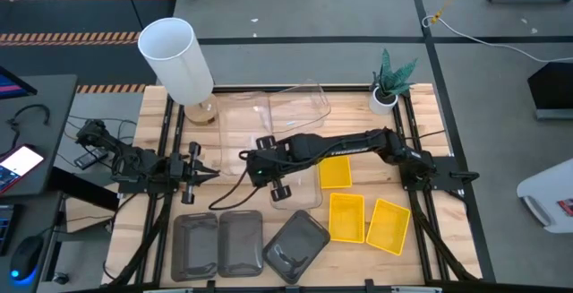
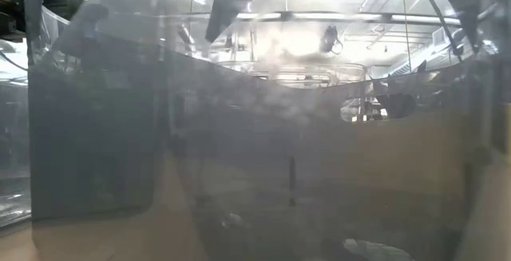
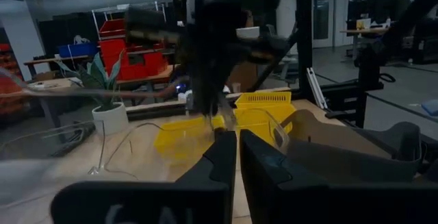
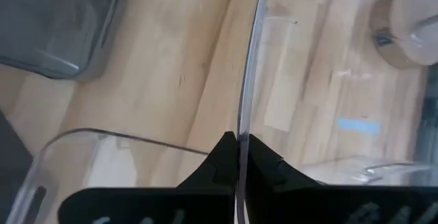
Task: Stack baskets by color
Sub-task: Stack the left transparent bin on the top of the right transparent bin
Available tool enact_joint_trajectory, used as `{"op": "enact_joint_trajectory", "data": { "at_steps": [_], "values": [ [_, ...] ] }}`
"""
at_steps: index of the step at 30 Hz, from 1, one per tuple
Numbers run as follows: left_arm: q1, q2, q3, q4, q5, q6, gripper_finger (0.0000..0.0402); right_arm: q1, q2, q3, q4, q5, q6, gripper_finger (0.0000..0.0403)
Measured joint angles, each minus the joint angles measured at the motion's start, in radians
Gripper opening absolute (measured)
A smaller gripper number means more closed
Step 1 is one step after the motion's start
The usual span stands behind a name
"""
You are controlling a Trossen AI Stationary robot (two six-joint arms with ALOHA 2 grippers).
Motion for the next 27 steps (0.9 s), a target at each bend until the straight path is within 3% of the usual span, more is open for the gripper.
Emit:
{"op": "enact_joint_trajectory", "data": {
  "at_steps": [11,27],
  "values": [
    [0.0,0.0,0.0,0.002,0.0,0.0,0.0034,0.019,-0.107,0.0,-0.159,0.017,0.145,0.001],
    [0.0,0.0,0.0,0.002,0.0,0.0,0.0035,0.24,-0.122,-0.015,-0.401,0.03,0.408,0.001]
  ]
}}
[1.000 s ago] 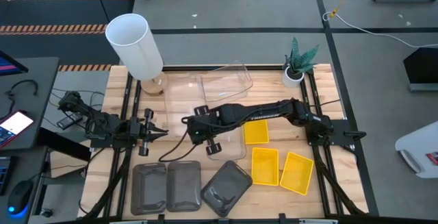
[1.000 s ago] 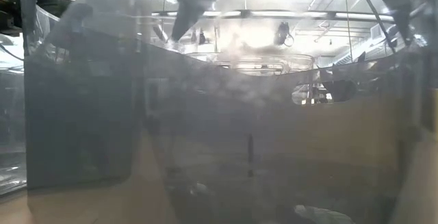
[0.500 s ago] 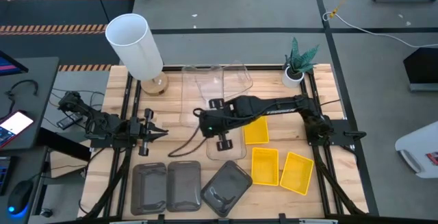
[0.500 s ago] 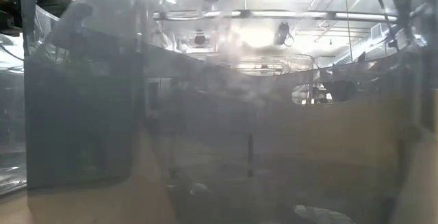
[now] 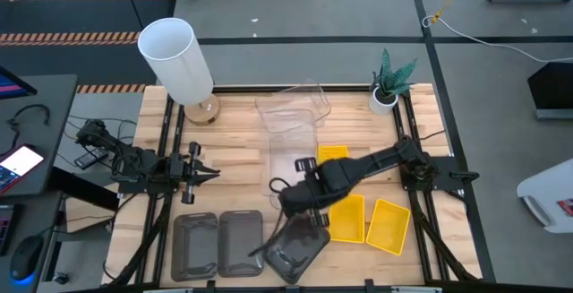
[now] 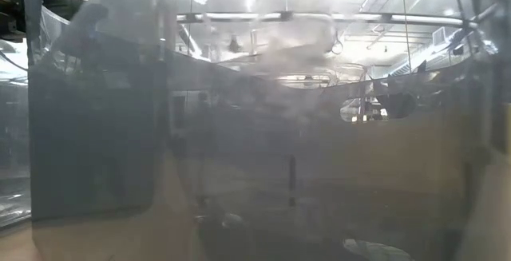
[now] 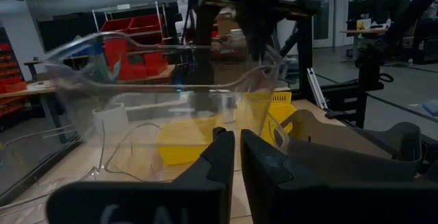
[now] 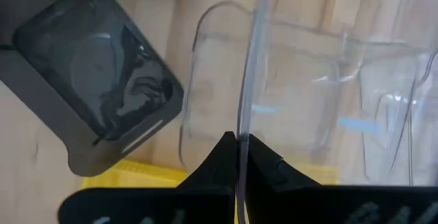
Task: Stack baskets by color
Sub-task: Stack the left transparent bin on the top of the right transparent bin
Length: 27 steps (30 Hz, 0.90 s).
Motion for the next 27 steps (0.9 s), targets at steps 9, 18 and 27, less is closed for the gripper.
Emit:
{"op": "enact_joint_trajectory", "data": {
  "at_steps": [9,18,27],
  "values": [
    [0.0,0.0,0.0,0.0,0.0,0.0,0.0029,0.065,0.002,-0.057,0.031,0.028,0.065,0.001],
    [0.0,0.0,0.0,0.0,0.0,0.0,0.0036,0.056,0.002,-0.103,0.082,-0.006,0.147,0.002],
    [0.0,0.0,0.0,0.0,0.0,0.0,0.0027,0.044,0.002,-0.104,0.071,-0.024,0.175,0.0064]
  ]
}}
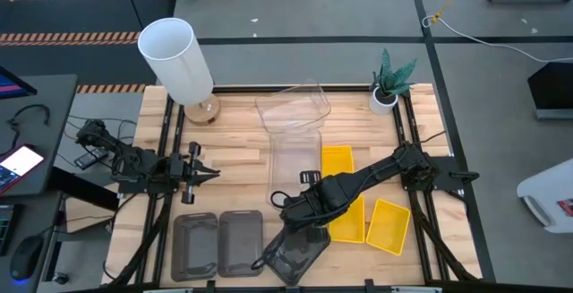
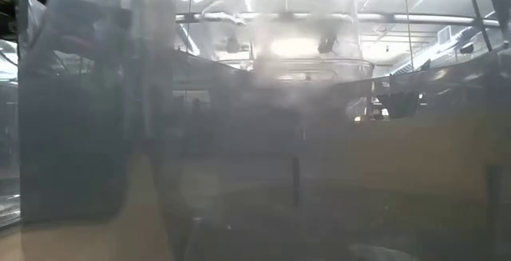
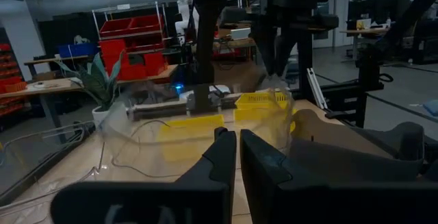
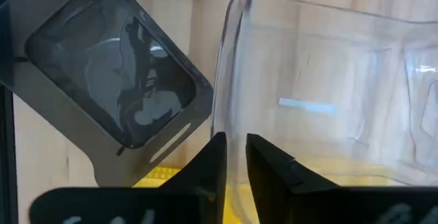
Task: Stack baskets by color
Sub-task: Stack the left transparent bin on the top of the right transparent bin, then stack the transparent bin on the top of the stacked transparent bins
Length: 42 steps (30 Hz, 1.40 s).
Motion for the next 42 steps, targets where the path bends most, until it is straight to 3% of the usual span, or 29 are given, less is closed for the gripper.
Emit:
{"op": "enact_joint_trajectory", "data": {
  "at_steps": [7,12,16,24,29,37,42],
  "values": [
    [0.0,0.0,0.0,0.0,0.0,0.0,0.003,-0.032,0.0,0.002,-0.019,-0.097,0.005,0.0104],
    [0.0,0.0,0.0,0.0,0.0,0.0,0.0034,-0.062,-0.002,0.037,-0.069,-0.105,-0.062,0.0123],
    [0.0,0.0,0.0,0.001,0.0,0.0,0.003,-0.112,-0.027,0.04,-0.038,-0.126,-0.144,0.0107],
    [0.0,0.0,0.0,0.0,0.0,0.0,0.003,-0.272,-0.098,-0.028,-0.06,-0.049,-0.241,0.0082],
    [0.0,0.0,0.0,-0.003,0.0,0.0,0.0036,-0.372,-0.184,-0.135,0.067,-0.045,-0.305,0.0083],
    [0.0,0.0,0.0,-0.003,0.0,0.0,0.0029,-0.509,-0.34,-0.43,0.385,-0.047,-0.356,0.0082],
    [0.0,0.0,0.0,-0.003,0.0,0.0,0.0031,-0.623,-0.392,-0.532,0.422,-0.043,-0.338,0.0082]
  ]
}}
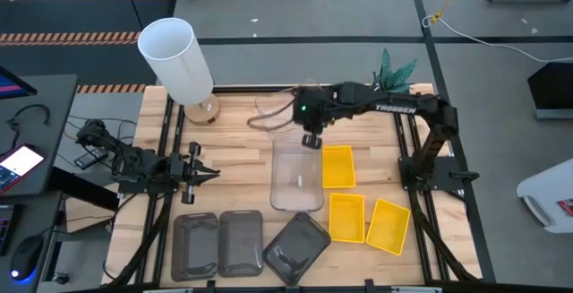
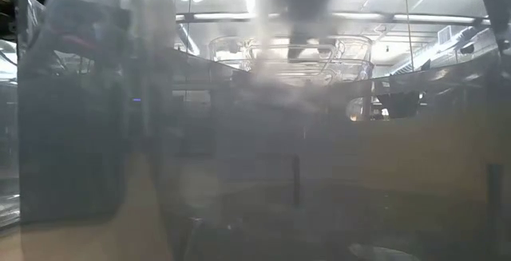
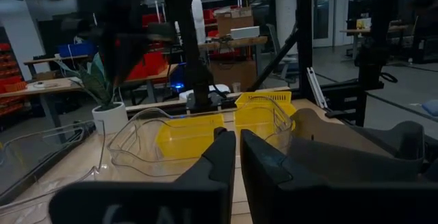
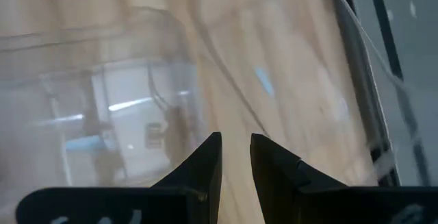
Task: Stack baskets by color
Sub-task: Stack the transparent bin on the top of the stacked transparent bins
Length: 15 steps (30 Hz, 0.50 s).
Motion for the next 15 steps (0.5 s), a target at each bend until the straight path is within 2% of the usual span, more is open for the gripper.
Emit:
{"op": "enact_joint_trajectory", "data": {
  "at_steps": [7,15],
  "values": [
    [0.0,0.0,0.0,0.0,0.0,0.0,0.0035,-0.194,0.0,-0.018,0.009,0.026,0.105,0.0092],
    [0.0,0.0,0.0,0.0,0.0,0.0,0.0025,-0.357,0.052,-0.018,0.029,0.018,0.109,0.0163]
  ]
}}
